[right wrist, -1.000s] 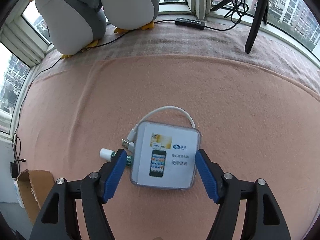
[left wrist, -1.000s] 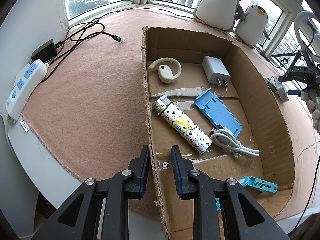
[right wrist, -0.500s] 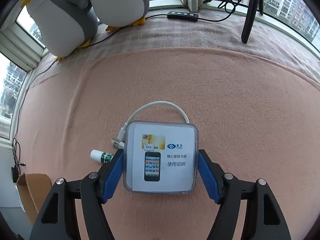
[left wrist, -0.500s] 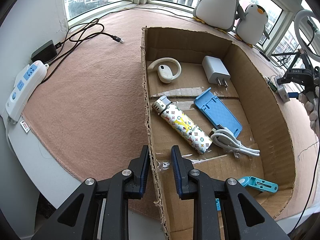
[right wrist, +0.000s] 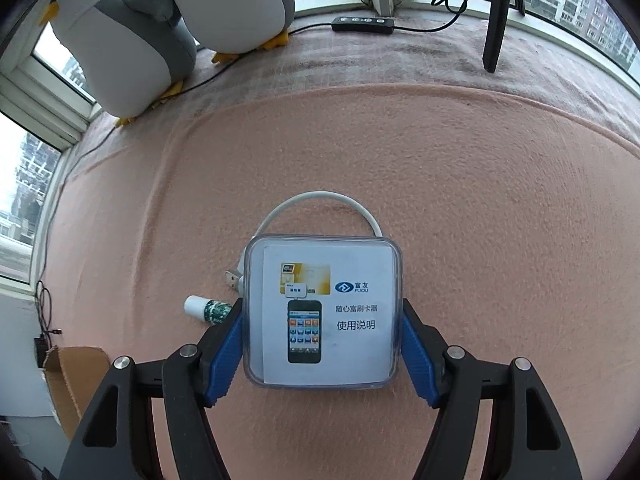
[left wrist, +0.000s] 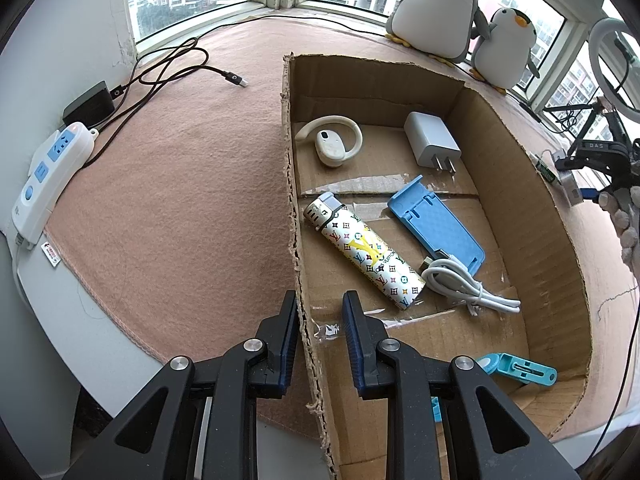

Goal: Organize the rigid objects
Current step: 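Carry the card reader into the box and lower it beside the charger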

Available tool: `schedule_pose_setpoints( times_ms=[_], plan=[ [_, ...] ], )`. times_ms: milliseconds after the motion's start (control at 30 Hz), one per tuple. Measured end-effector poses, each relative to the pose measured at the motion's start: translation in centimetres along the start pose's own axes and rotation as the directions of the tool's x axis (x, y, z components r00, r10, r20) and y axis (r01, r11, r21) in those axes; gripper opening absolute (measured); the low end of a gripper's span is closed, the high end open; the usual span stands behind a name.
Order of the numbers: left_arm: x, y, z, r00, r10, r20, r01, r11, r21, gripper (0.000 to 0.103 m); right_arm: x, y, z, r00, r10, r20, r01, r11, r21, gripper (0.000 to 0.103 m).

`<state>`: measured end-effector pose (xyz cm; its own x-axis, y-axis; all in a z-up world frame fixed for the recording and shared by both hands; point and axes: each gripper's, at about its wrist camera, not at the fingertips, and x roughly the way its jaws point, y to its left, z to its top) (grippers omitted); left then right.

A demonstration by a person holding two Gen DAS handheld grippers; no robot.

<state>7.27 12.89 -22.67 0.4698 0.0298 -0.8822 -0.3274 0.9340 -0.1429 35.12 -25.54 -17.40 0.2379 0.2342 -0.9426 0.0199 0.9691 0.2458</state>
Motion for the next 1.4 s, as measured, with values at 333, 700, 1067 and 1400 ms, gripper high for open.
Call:
schedule_pose_setpoints(
  times_ms=[333,700,1067,1400],
  plan=[
    [0.0,0.1,0.0,1.0,0.0,0.0,0.0,1.0,0.0,0.024,-4.0,2.0,-2.1,0.995,0.093,0.037,-0.092,0.995,-0.047,0.067],
    [0.0,0.2,0.1,1.0,-0.001,0.001,0.001,1.0,-0.001,0.024,-8.1,12.9,-8.1,0.96,0.276,-0.033,-0.275,0.921,-0.275,0.067],
    [0.0,0.3,0.1,1.0,-0.001,0.001,0.001,1.0,-0.001,0.024,-5.2,22.1,-13.8,0.939,0.285,-0.195,-0.343,0.837,-0.427,0.067],
    [0.1,0.3,0.0,1.0,-0.004,0.002,0.004,1.0,-0.002,0.024,-1.2,24.4,-16.5,0.954,0.18,-0.241,-0.277,0.837,-0.472,0.067]
  ],
)
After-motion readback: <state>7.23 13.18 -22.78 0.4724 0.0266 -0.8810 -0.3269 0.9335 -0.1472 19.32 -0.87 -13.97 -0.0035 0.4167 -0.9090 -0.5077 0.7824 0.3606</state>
